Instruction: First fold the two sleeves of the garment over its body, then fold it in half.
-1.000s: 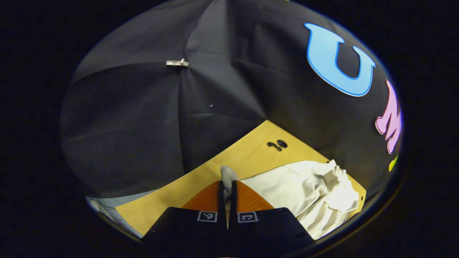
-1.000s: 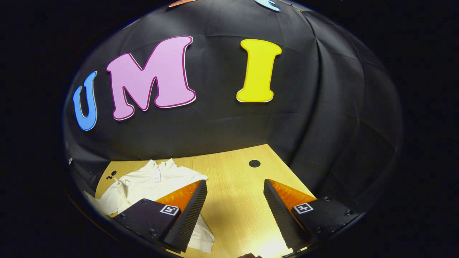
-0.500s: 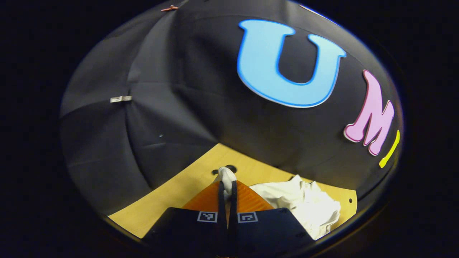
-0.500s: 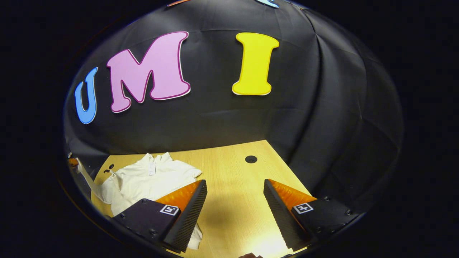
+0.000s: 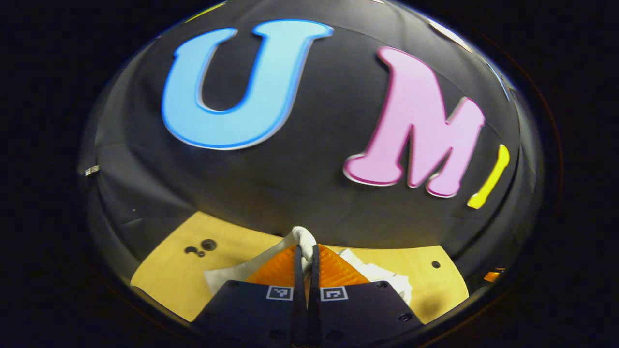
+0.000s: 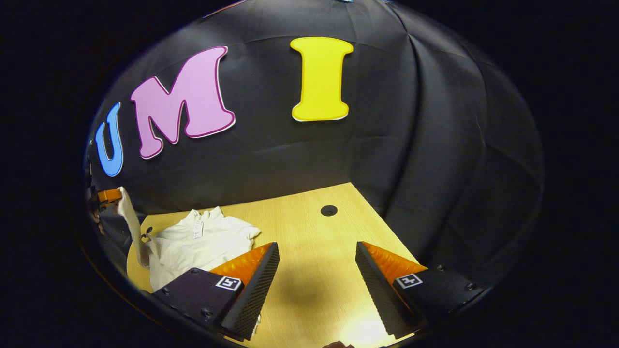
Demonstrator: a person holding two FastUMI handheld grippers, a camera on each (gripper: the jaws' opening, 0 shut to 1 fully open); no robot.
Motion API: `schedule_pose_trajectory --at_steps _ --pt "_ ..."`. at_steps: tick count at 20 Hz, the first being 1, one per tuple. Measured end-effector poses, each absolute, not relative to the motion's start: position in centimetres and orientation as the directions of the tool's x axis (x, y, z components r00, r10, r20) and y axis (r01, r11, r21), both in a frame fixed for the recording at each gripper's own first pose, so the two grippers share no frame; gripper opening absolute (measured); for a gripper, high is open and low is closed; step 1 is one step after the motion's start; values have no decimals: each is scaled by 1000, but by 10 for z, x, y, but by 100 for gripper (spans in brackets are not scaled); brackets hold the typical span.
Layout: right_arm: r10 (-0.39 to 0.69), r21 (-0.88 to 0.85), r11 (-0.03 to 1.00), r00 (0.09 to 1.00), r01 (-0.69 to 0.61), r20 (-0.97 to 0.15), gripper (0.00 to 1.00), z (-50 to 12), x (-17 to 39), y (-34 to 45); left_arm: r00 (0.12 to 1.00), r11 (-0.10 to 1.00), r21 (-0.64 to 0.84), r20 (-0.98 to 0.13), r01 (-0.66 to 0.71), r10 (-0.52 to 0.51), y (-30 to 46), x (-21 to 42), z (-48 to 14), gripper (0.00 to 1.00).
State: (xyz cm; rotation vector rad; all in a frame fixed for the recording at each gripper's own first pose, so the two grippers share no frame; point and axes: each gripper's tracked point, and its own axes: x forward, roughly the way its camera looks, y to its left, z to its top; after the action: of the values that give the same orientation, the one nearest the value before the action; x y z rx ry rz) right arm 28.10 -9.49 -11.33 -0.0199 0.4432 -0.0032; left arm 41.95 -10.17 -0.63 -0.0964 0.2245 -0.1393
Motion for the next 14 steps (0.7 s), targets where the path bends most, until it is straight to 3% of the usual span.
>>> schedule_pose_trajectory --at_steps 4,11,14 --pt "-20 -26 1000 903 9 -430 98 -119 278 -107 926 962 -90 -261 257 -271 -191 427 -33 6" --pt "-39 -48 999 889 20 -456 98 -141 262 -117 834 914 -95 -382 394 -399 -304 425 -101 7" --pt "-33 -40 999 878 16 -478 99 -154 254 -112 796 895 -112 -419 432 -437 -334 420 -130 17"
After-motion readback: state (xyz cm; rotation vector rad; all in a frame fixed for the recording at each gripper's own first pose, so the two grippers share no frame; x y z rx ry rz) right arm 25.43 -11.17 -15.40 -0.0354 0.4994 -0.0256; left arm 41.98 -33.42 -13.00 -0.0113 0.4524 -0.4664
